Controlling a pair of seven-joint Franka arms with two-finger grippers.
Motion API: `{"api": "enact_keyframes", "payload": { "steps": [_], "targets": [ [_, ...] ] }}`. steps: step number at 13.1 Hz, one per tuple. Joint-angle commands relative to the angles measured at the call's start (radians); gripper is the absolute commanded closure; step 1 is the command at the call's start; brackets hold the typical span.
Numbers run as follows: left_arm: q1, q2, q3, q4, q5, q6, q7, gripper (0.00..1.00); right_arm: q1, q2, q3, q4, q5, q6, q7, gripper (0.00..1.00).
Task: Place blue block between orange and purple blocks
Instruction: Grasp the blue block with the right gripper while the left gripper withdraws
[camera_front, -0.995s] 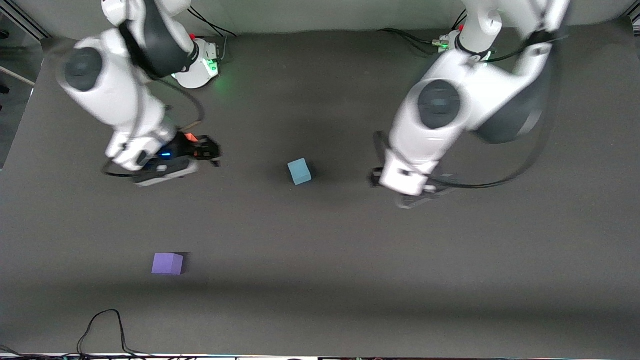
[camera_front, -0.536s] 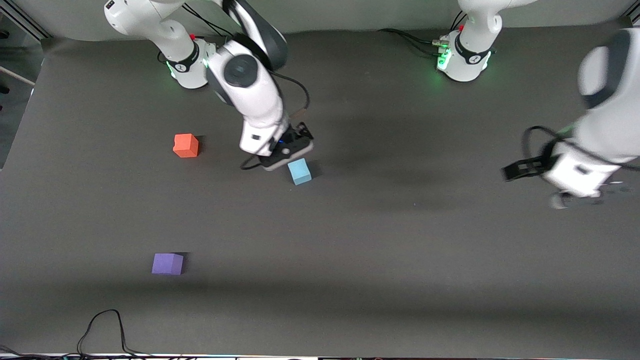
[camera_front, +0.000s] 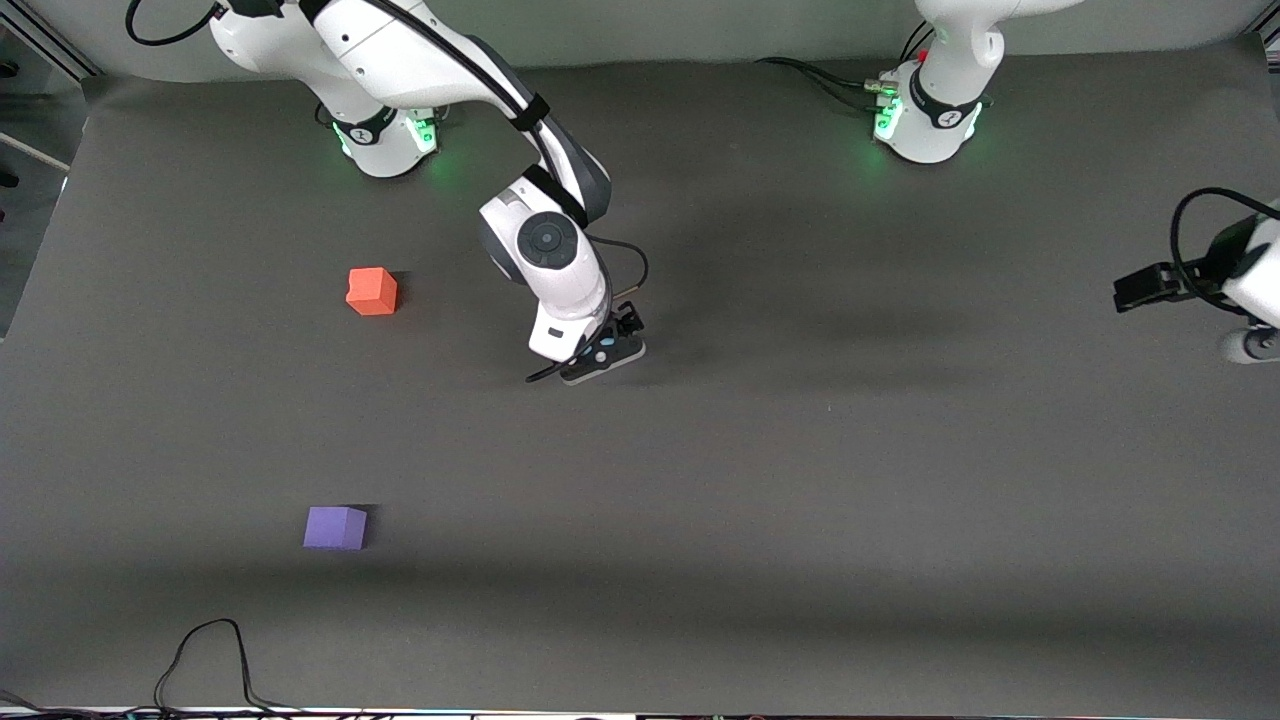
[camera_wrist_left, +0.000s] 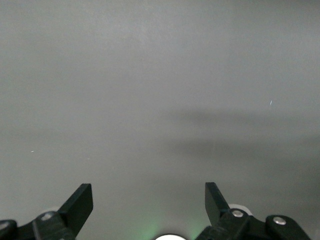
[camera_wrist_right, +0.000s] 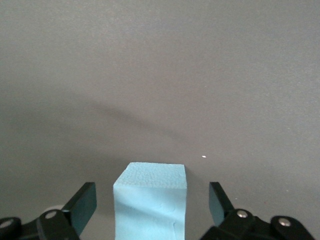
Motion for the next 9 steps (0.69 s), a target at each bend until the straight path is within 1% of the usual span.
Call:
{"api": "enact_keyframes", "payload": {
  "steps": [1,4,5,7,8,9],
  "targets": [
    [-0.124,-0.03,0.078,-0.024,0.025,-0.03,-0.066,0.0,-0.006,0.008,-0.002,-0.021,-0.017,0.043,0.019,0.0],
    [-0.101,-0.044,0.057,-0.027,-0.001,-0.035,-0.07,0.0,-0.009,0.011,0.0,-0.051,-0.004,0.066,0.027,0.0],
    [-0.066,-0.044,0.041,-0.026,-0.007,-0.035,-0.055,0.0,-0.009,0.018,0.0,-0.057,-0.003,0.072,0.029,0.0],
    [0.117,-0.044,-0.127,-0.012,-0.048,-0.028,-0.041,0.0,-0.011,0.028,0.001,-0.058,0.005,0.071,0.073,0.0],
    [0.109,-0.044,-0.126,-0.001,-0.039,-0.025,-0.041,0.0,-0.009,0.028,0.001,-0.054,0.005,0.069,0.076,0.04],
    [0.086,-0.044,-0.109,0.0,-0.039,-0.025,-0.043,0.0,-0.009,0.028,0.001,-0.054,0.005,0.066,0.076,0.21]
  ]
}}
